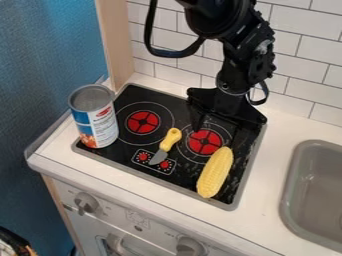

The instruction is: Placing the empty tin on the right side of the burner

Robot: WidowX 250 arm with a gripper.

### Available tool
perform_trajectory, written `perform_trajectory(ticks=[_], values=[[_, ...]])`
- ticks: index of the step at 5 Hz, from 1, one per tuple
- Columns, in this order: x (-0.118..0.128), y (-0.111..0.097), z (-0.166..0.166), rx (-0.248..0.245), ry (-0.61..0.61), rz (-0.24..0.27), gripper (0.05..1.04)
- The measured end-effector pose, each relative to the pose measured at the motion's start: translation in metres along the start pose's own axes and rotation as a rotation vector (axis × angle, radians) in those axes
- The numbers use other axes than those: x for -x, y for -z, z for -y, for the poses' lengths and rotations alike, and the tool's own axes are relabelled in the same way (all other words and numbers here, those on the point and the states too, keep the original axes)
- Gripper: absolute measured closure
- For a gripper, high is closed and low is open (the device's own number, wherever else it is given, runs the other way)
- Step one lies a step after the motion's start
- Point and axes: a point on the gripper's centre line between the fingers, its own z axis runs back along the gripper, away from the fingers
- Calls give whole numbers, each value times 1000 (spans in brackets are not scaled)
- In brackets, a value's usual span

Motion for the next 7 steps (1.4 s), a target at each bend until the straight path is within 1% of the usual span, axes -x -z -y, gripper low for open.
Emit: perform_trajectory(ticks=[1,2,3,4,5,6,7], values=[[8,11,1,-7,7,-38,83],[13,12,-3,12,-20,-84,83],[7,2,-9,45,-44,-56,83],[10,-11,-22,40,-94,-33,83],[20,-26,-51,12,-250,-1,83],[34,-39,-85,-38,-424,2,83],[49,-48,-111,-95,-518,-7,83]])
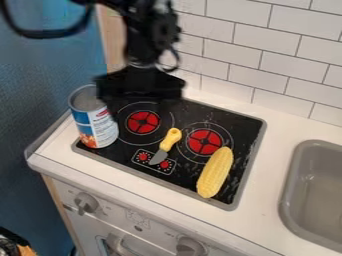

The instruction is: Placing the empty tin on the right side of the burner

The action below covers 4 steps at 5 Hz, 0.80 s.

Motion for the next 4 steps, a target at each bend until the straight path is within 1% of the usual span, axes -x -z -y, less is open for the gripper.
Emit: perform_trajectory(ticks=[1,2,3,4], values=[[8,-5,-34,-101,-177,8,83],[13,-4,-68,-147,-432,29,83],[12,2,-98,-175,-717,34,83],[6,18,-111,-255,-938,-38,83]])
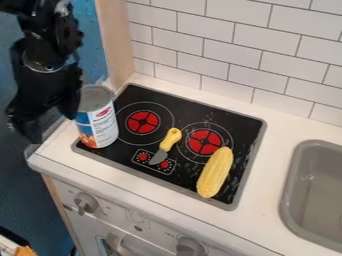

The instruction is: Placing the empty tin on the right side of the burner

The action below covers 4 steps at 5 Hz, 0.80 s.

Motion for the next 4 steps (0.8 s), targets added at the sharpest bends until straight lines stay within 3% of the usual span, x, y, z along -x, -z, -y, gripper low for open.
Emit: perform_trajectory(ticks=[1,2,4], values=[[-22,16,5,-68,-152,-39,83],[-32,34,7,-132,-296,-42,83],[-48,54,13,-132,-493,-52,83]])
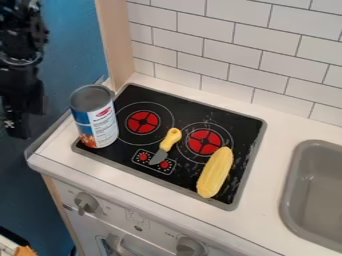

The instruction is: Placing the empty tin on the right side of the burner

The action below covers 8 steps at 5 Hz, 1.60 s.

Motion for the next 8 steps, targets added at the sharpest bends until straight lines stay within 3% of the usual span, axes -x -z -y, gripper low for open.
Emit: perform_trajectory(ticks=[2,3,5,6,8], values=[[6,12,20,66,-183,-47,83],[23,18,28,100,-269,-65,83],[68,24,39,89,-363,-105,83],[96,18,49,91,-374,-107,82],[140,6,78,118,-279,-156,82]])
